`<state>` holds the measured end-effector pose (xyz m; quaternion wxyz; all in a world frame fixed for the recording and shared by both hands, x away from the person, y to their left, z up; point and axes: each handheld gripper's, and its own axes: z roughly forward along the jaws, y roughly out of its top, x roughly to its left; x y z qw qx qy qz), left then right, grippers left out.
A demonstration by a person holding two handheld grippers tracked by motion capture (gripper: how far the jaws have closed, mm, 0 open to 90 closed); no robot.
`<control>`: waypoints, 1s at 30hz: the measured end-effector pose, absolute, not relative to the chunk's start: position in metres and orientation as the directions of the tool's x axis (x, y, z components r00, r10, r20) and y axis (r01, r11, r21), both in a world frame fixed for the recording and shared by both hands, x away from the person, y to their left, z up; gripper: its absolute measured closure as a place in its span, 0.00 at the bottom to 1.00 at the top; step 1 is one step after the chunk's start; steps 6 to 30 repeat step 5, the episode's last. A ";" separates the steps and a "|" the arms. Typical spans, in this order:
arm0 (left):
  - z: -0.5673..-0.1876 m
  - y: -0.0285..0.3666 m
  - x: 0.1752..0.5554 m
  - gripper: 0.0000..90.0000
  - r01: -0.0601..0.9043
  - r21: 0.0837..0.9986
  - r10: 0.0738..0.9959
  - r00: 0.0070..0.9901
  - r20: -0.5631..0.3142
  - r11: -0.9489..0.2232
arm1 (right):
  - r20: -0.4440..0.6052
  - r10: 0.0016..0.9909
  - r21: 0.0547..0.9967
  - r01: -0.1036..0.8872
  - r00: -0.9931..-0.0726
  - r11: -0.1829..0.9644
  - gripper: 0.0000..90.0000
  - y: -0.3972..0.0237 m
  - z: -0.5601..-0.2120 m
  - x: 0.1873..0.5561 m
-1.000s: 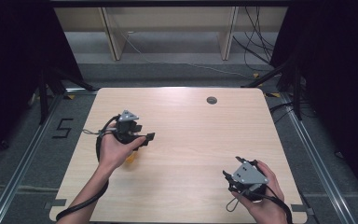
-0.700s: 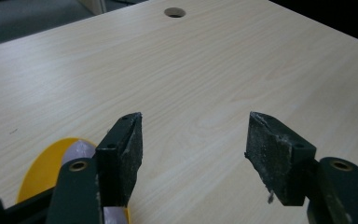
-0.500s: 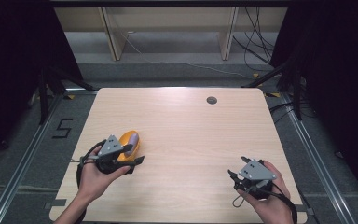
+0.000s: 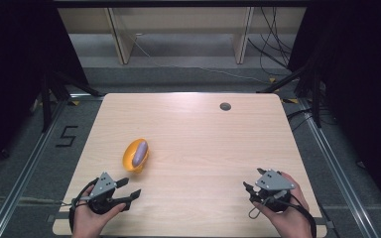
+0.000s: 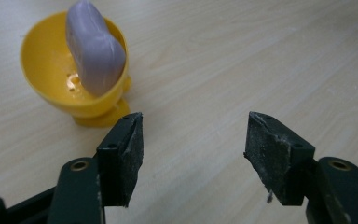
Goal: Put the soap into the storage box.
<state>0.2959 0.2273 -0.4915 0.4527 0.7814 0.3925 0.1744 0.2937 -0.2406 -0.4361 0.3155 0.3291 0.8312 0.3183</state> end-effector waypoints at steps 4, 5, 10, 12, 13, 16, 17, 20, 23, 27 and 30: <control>-0.490 0.228 0.296 0.41 0.467 0.843 0.792 0.605 -0.083 -0.269 | -0.306 0.755 0.743 0.351 -0.580 0.570 0.43 -0.241 -0.437 0.294; -0.489 0.229 0.297 0.41 0.471 0.843 0.796 0.599 -0.091 -0.258 | -0.299 0.761 0.742 0.361 -0.576 0.565 0.43 -0.242 -0.437 0.293; -0.489 0.229 0.297 0.41 0.471 0.843 0.796 0.599 -0.091 -0.258 | -0.299 0.761 0.742 0.361 -0.576 0.565 0.43 -0.242 -0.437 0.293; -0.489 0.229 0.297 0.41 0.471 0.843 0.796 0.599 -0.091 -0.258 | -0.299 0.761 0.742 0.361 -0.576 0.565 0.43 -0.242 -0.437 0.293; -0.489 0.229 0.297 0.41 0.471 0.843 0.796 0.599 -0.091 -0.258 | -0.299 0.761 0.742 0.361 -0.576 0.565 0.43 -0.242 -0.437 0.293; -0.489 0.229 0.297 0.41 0.471 0.843 0.796 0.599 -0.091 -0.258 | -0.299 0.761 0.742 0.361 -0.576 0.565 0.43 -0.242 -0.437 0.293; -0.489 0.229 0.297 0.41 0.471 0.843 0.796 0.599 -0.091 -0.258 | -0.299 0.761 0.742 0.361 -0.576 0.565 0.43 -0.242 -0.437 0.293; -0.489 0.229 0.297 0.41 0.471 0.843 0.796 0.599 -0.091 -0.258 | -0.299 0.761 0.742 0.361 -0.576 0.565 0.43 -0.242 -0.437 0.293; -0.489 0.229 0.297 0.41 0.471 0.843 0.796 0.599 -0.091 -0.258 | -0.299 0.761 0.742 0.361 -0.576 0.565 0.43 -0.242 -0.437 0.293; -0.489 0.229 0.297 0.41 0.471 0.843 0.796 0.599 -0.091 -0.258 | -0.299 0.761 0.742 0.361 -0.576 0.565 0.43 -0.242 -0.437 0.293; -0.489 0.229 0.297 0.41 0.471 0.843 0.796 0.599 -0.091 -0.258 | -0.299 0.761 0.742 0.361 -0.576 0.565 0.43 -0.242 -0.437 0.293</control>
